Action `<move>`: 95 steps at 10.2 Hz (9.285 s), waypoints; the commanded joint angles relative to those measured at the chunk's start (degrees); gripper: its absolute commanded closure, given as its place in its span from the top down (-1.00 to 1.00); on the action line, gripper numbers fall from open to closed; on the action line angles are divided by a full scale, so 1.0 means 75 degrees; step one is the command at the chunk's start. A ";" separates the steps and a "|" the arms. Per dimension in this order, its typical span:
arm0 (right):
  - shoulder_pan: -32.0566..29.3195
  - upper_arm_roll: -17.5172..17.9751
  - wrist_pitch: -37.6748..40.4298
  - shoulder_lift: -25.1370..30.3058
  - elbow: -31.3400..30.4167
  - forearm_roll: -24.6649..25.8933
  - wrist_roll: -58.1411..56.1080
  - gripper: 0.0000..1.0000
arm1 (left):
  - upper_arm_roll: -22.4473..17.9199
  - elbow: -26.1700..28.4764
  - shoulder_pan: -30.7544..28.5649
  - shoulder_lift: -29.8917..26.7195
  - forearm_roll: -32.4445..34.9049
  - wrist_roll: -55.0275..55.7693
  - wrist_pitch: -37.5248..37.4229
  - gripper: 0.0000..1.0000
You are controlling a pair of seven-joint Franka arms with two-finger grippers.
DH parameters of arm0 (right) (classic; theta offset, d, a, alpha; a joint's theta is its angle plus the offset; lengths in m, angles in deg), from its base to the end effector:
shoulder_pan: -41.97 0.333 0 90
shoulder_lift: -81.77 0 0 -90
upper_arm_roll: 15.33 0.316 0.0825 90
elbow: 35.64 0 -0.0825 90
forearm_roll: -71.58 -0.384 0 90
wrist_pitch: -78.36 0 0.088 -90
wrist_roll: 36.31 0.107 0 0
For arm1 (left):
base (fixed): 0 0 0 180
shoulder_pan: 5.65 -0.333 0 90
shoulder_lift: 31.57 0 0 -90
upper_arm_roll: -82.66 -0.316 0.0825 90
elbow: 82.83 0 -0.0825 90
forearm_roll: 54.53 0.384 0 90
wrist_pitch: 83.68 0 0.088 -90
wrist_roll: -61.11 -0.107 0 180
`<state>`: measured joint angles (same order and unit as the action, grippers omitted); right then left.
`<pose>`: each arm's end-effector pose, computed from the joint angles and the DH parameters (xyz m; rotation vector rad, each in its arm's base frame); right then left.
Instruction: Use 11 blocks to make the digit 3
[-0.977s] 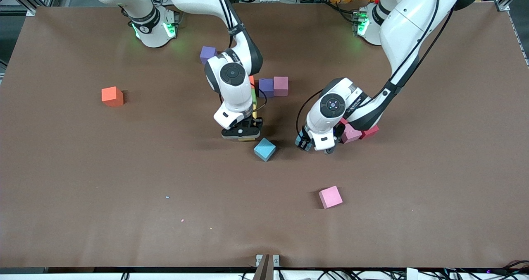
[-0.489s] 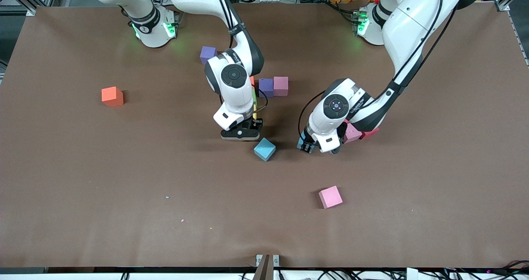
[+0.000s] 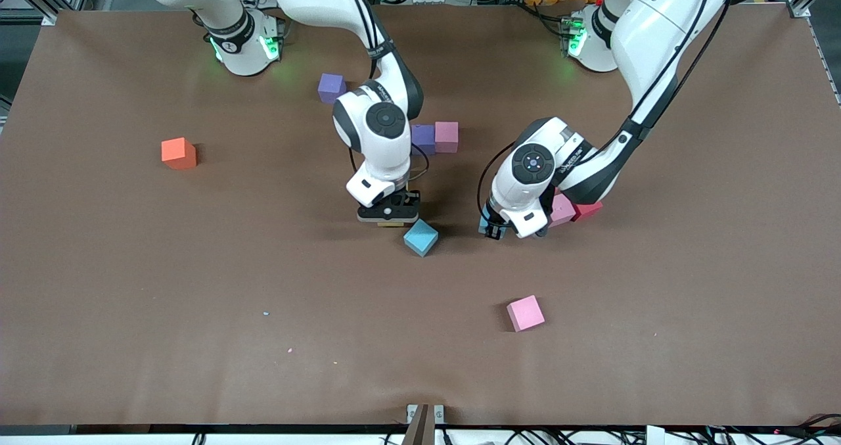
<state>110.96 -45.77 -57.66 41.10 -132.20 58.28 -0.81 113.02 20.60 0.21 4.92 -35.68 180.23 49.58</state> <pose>0.5060 0.4624 0.2383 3.0508 0.0194 0.2585 0.5422 -0.3581 0.2290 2.4925 1.8977 -0.1098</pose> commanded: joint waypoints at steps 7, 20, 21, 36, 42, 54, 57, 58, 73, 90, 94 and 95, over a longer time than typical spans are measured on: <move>-0.0456 0.0789 -0.0272 -0.0097 0.0078 0.0285 -0.0209 -1.00 | 0.0042 0.0026 -0.0126 -0.0307 -0.0228 0.0196 -0.0647 -0.95; -0.0761 0.1141 -0.0273 0.0230 -0.0321 0.0285 -0.0725 -1.00 | 0.0100 -0.0408 0.0015 -0.0272 -0.0416 0.0149 -0.1057 -0.94; -0.0796 0.1153 -0.0343 0.0312 -0.0472 0.0285 -0.0911 -1.00 | 0.0182 -0.0408 -0.0008 -0.0272 -0.0428 0.0149 -0.1080 -0.94; -0.1147 0.1411 -0.0625 0.0721 -0.0602 0.0285 -0.1321 1.00 | 0.0593 -0.0069 -0.0032 -0.0307 -0.0475 0.1168 -0.1092 -0.94; -0.1780 0.1318 0.0827 0.1484 -0.0063 0.0296 -0.2561 1.00 | 0.0769 0.0259 0.0120 -0.0354 -0.0463 0.2831 -0.0648 -0.96; -0.3374 0.0989 0.2470 0.1556 0.1190 0.0309 -0.5753 1.00 | 0.0968 0.0822 0.0682 -0.0143 -0.0358 0.4295 0.1240 -1.00; -0.3398 0.0989 0.2399 0.1531 0.1307 0.0320 -0.5671 1.00 | 0.0921 0.0799 0.0893 -0.0131 -0.0066 0.5126 0.1275 -1.00; -0.3386 0.1000 0.2399 0.1555 0.1366 0.0332 -0.5683 1.00 | 0.0909 0.0799 0.0975 -0.0120 0.0249 0.5547 0.1287 -1.00; -0.3820 0.1387 0.2352 0.1625 0.1179 0.0332 -0.5683 1.00 | -0.0017 -0.0161 0.2569 0.0735 0.1236 0.6512 0.1462 -1.00; -0.4312 0.1622 0.2071 0.1989 0.1273 0.0332 -0.5800 1.00 | 0.0264 -0.0197 0.1659 -0.0951 0.1143 0.4770 -0.0119 1.00; -0.4393 0.1622 0.2035 0.1989 0.1249 0.0332 -0.5812 1.00 | 0.0394 -0.0221 0.0440 -0.0882 0.0944 0.2906 -0.0400 1.00; -0.4452 0.1633 0.2059 0.1989 0.1249 0.0320 -0.5835 1.00 | 0.0382 -0.0406 0.0216 -0.0788 0.0862 0.2659 -0.0436 1.00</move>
<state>79.40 -34.90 -42.34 55.48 -122.40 59.57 -44.38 114.75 18.33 4.20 -1.22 -28.76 202.58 47.58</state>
